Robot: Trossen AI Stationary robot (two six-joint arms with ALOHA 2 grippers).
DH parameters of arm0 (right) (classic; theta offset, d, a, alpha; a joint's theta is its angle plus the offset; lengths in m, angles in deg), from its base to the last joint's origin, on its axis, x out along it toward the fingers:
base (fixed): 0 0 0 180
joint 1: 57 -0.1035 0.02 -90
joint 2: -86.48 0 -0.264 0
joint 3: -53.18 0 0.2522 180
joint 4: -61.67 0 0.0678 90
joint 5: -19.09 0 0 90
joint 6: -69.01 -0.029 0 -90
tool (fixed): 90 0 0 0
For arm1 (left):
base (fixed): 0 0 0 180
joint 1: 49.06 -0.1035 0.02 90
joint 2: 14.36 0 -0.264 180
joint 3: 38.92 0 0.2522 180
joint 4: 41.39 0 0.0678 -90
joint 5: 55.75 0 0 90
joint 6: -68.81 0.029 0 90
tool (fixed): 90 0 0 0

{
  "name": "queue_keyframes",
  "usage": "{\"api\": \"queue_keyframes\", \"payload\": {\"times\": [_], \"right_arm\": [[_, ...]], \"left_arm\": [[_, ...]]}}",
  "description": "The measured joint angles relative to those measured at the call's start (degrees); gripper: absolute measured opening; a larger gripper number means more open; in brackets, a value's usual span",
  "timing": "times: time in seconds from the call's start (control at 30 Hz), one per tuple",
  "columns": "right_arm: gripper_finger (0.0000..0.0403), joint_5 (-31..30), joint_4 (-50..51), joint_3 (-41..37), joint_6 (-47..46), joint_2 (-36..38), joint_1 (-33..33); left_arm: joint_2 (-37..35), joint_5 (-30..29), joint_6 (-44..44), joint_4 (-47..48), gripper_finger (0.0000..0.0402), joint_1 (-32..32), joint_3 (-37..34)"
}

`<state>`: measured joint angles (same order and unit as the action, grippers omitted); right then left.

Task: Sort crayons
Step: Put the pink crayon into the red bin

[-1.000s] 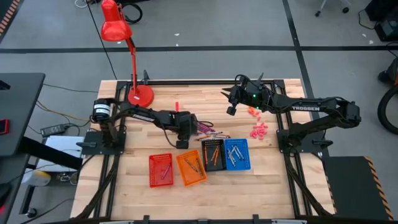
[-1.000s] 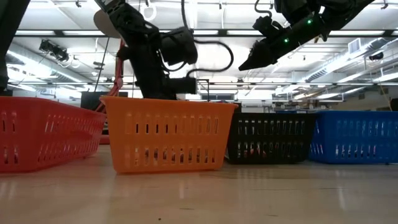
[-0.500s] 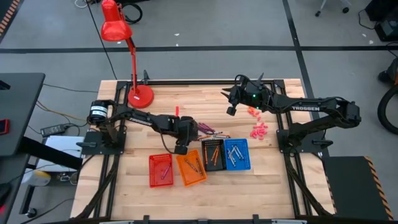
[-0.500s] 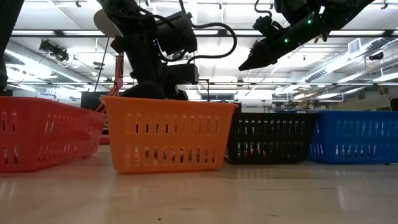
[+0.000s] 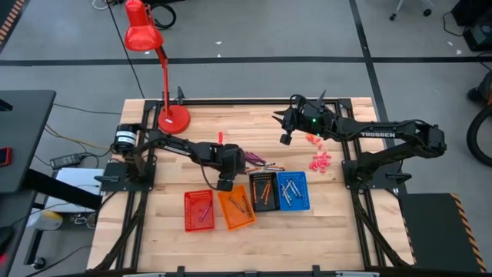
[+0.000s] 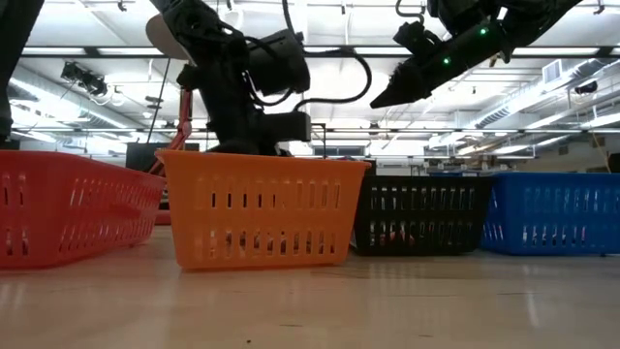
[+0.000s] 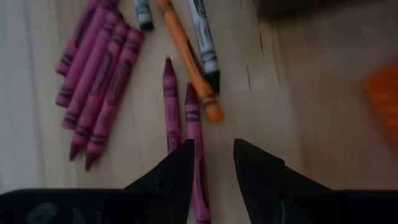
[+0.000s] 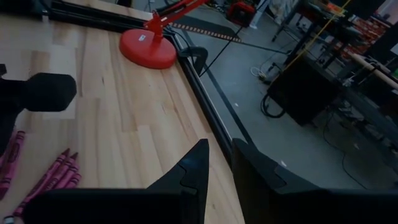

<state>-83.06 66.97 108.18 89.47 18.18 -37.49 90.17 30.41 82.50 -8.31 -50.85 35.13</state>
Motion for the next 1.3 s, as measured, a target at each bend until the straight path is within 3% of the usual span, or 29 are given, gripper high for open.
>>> {"api": "queue_keyframes", "payload": {"times": [0.43, 0.87, 1.3], "right_arm": [[0.0075, 0.0, 0.0, 0.0, 0.0, 0.0, 0.0], [0.0075, 0.0, 0.0, 0.0, 0.0, 0.0, 0.0], [0.0075, 0.0, 0.0, 0.0, 0.0, 0.0, 0.0]], "left_arm": [[1.9, -0.1, -2.7, 0.3, 0.0118, 0.0, 0.2], [2.0, -0.9, -4.1, 1.7, 0.0021, 0.0, 0.1], [-0.8, -2.1, -7.0, 5.7, 0.0030, 0.1, -0.4]]}}
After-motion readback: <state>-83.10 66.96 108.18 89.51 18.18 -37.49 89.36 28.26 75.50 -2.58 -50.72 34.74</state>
